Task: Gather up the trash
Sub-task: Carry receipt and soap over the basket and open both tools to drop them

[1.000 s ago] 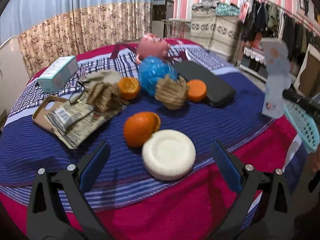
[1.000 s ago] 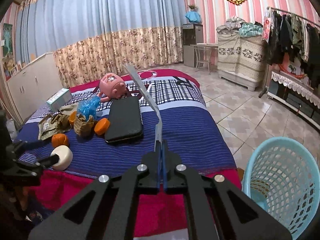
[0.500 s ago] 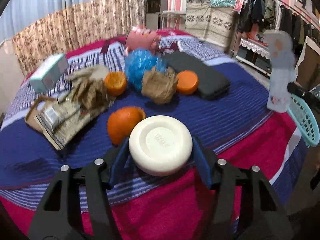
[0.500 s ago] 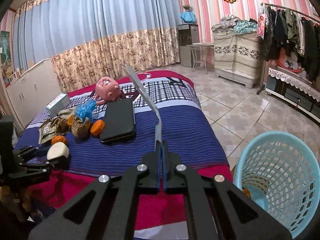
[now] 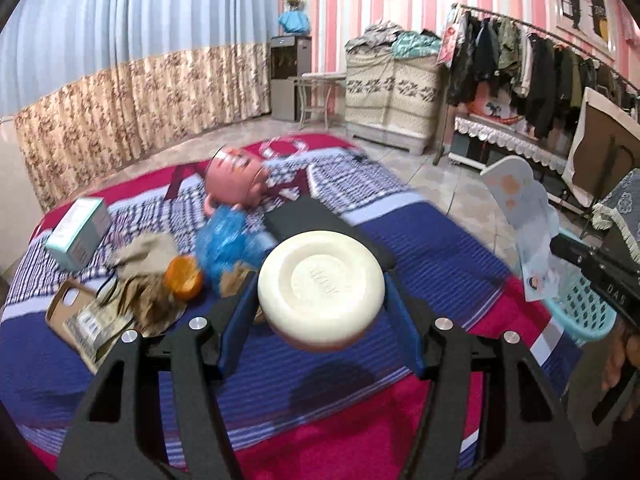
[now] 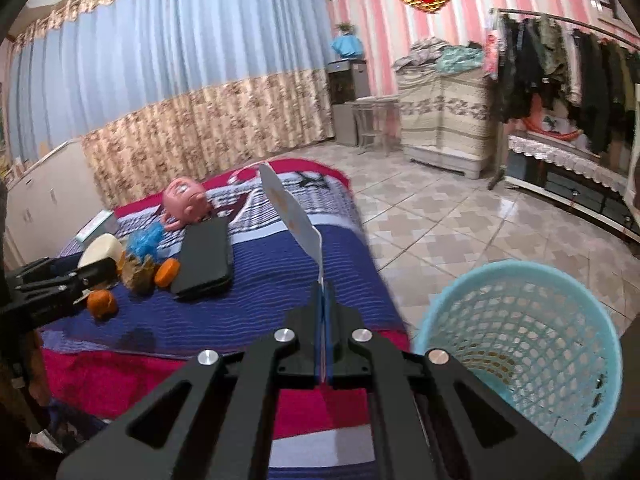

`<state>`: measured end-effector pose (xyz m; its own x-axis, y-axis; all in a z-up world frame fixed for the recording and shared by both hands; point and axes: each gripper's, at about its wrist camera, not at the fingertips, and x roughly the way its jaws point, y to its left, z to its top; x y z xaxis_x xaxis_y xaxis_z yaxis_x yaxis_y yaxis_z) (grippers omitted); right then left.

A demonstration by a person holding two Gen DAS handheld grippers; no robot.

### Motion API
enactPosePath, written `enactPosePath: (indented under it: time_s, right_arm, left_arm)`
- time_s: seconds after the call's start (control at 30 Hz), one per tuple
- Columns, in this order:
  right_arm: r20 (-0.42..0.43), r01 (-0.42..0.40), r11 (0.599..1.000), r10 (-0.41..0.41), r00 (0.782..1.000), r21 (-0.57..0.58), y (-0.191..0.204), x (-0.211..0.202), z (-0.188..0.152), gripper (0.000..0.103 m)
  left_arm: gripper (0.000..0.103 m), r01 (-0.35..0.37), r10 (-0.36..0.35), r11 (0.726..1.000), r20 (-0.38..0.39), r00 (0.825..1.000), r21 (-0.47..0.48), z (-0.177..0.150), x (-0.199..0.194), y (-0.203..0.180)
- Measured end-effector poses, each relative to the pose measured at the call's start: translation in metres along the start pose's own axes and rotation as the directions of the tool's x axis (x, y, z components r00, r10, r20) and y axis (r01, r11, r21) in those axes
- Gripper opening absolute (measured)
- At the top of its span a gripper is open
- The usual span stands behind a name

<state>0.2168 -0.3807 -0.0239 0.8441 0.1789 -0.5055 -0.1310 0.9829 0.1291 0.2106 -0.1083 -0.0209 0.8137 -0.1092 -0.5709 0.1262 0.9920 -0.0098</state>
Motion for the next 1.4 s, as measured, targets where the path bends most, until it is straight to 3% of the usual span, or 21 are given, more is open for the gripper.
enactPosePath:
  time_s: [0.2,0.37,0.57,1.07,1.4]
  right_arm:
    - [0.026,0.134,0.991,-0.134,0.991,0.027,-0.037,-0.021,0.001,0.001]
    - [0.009,0.265,0.962,-0.266,0.964,0.072,-0.077,-0.033,-0.002,0.001]
    - [-0.025,0.335,0.930,-0.336,0.942,0.152,-0.115,-0.040,-0.008,0.001]
    - [-0.105,0.386,0.882,-0.372,0.922,0.270,-0.161,-0.046,-0.030,0.001]
    - [-0.131,0.402,0.870,-0.380,0.916,0.286,-0.173,-0.046,-0.035,0.001]
  left_arm:
    - [0.061,0.052,-0.054,0.998,0.056,0.997,0.034,0.018,0.004,-0.036]
    - [0.061,0.102,-0.107,0.993,0.072,0.992,0.066,0.025,0.017,-0.080]
    - [0.061,0.172,-0.182,0.978,0.079,0.980,0.115,0.026,0.031,-0.129]
    - [0.061,0.331,-0.344,0.920,0.028,0.938,0.210,0.024,0.072,-0.238]
    - [0.061,0.344,-0.355,0.900,-0.009,0.935,0.268,0.015,0.091,-0.277]
